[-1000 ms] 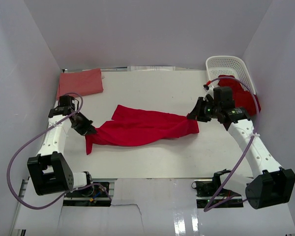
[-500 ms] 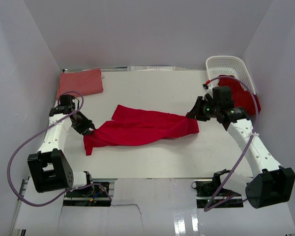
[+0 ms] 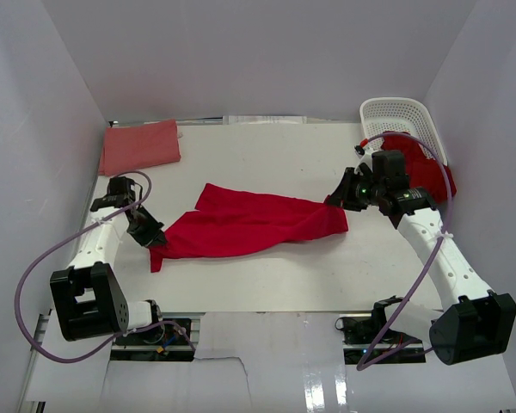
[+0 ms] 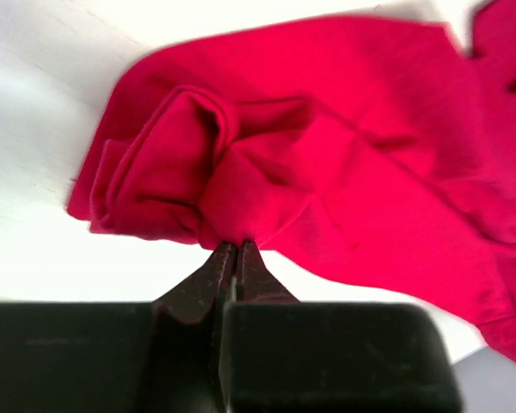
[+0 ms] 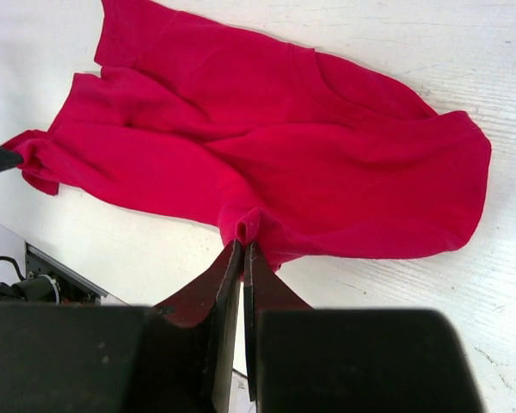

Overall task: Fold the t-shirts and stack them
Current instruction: Flatten out the tshirt

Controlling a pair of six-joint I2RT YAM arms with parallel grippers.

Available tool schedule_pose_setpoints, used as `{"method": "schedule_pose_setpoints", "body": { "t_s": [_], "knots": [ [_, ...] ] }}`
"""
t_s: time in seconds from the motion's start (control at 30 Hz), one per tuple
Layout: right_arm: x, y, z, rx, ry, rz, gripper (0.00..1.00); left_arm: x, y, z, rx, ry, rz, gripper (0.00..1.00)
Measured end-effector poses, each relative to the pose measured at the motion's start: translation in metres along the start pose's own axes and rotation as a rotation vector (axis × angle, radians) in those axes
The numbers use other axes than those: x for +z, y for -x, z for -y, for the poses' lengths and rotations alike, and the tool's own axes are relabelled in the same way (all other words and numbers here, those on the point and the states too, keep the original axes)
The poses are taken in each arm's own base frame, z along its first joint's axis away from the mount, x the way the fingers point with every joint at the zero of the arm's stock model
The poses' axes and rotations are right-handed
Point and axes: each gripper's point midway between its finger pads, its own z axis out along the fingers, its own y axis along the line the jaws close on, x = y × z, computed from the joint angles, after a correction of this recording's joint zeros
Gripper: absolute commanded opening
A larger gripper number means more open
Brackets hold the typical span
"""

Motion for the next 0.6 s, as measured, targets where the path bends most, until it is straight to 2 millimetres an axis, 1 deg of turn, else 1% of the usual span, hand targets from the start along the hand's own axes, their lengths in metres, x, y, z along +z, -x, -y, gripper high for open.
{"method": "schedule_pose_setpoints", "body": {
  "t_s": [0.03, 0.13, 0.23, 0.3, 0.37, 0.4, 0.47, 0.5, 0.57, 0.6],
  "knots": [
    [0.000, 0.000, 0.000, 0.000, 0.000, 0.000, 0.08, 0.002, -0.003, -0.003, 0.003, 0.005, -0.006, 0.00],
    [0.000, 0.000, -0.001, 0.002, 0.003, 0.001, 0.08, 0.006, -0.007, -0.008, 0.017, 0.014, -0.015, 0.00],
    [0.000, 0.000, -0.003, 0.004, 0.012, 0.001, 0.08, 0.005, -0.004, -0.005, 0.023, 0.005, -0.005, 0.00],
    [0.001, 0.001, -0.004, 0.002, 0.024, 0.001, 0.08, 0.001, 0.001, 0.002, 0.025, -0.015, 0.008, 0.00],
    [0.004, 0.005, -0.006, 0.003, 0.032, -0.010, 0.08, -0.008, 0.014, 0.019, 0.023, -0.068, 0.030, 0.00],
    [0.008, 0.012, -0.009, 0.006, 0.033, -0.023, 0.08, -0.014, 0.022, 0.031, 0.020, -0.101, 0.046, 0.00],
    [0.017, 0.039, -0.017, -0.007, 0.047, -0.018, 0.08, -0.026, 0.046, 0.060, 0.003, -0.179, 0.081, 0.00],
    [0.020, 0.055, -0.022, -0.016, 0.054, -0.008, 0.08, -0.032, 0.059, 0.075, -0.002, -0.223, 0.102, 0.00],
    [0.026, 0.094, -0.035, -0.048, 0.078, 0.041, 0.08, -0.040, 0.081, 0.107, -0.017, -0.315, 0.113, 0.00],
    [0.025, 0.111, -0.042, -0.067, 0.087, 0.069, 0.08, -0.043, 0.091, 0.121, -0.018, -0.359, 0.116, 0.00]
  ]
}}
